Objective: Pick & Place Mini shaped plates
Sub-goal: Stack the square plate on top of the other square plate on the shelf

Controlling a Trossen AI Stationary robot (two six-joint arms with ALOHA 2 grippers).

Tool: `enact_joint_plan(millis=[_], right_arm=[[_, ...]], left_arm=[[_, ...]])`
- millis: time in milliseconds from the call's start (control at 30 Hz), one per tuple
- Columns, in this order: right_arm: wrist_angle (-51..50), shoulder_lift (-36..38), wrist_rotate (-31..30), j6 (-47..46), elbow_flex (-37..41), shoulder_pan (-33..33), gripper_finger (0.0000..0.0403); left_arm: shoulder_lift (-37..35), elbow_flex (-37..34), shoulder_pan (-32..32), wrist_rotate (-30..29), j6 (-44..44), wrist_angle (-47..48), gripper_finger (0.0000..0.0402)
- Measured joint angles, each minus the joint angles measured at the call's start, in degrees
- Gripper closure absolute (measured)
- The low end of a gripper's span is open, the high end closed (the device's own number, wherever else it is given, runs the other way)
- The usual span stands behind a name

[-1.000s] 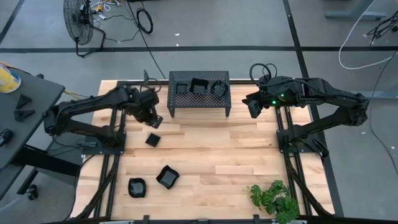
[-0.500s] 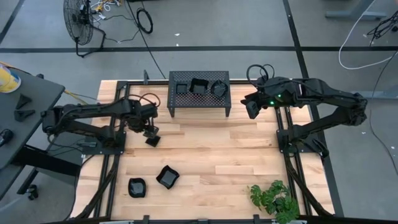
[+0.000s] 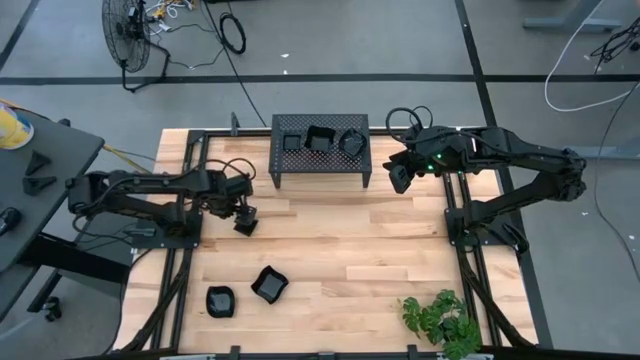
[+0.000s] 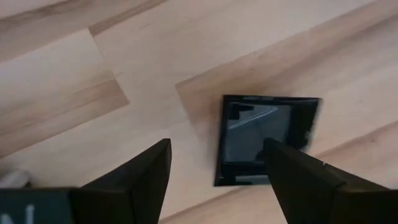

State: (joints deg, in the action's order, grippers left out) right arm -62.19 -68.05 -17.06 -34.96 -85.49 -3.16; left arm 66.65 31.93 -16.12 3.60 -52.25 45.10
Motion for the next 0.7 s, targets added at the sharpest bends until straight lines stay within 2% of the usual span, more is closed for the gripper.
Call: enact_joint_plan(millis=[333, 567, 700], right_arm=[[0.0, 0.0, 0.0, 0.0, 0.0, 0.0, 0.0254], [0.0, 0.0, 0.0, -0.6, 0.0, 0.0, 0.0254], [0.0, 0.0, 0.0, -0.6, 0.0, 0.0, 0.0254]], left_arm=[[0.0, -6.1, 0.0, 1.3, -3.7, -7.8, 0.0149], [0.0, -6.5, -0.1, 1.8, -4.1, -9.0, 0.0151], [0.0, -6.5, -0.1, 2.7, -4.1, -9.0, 0.0168]])
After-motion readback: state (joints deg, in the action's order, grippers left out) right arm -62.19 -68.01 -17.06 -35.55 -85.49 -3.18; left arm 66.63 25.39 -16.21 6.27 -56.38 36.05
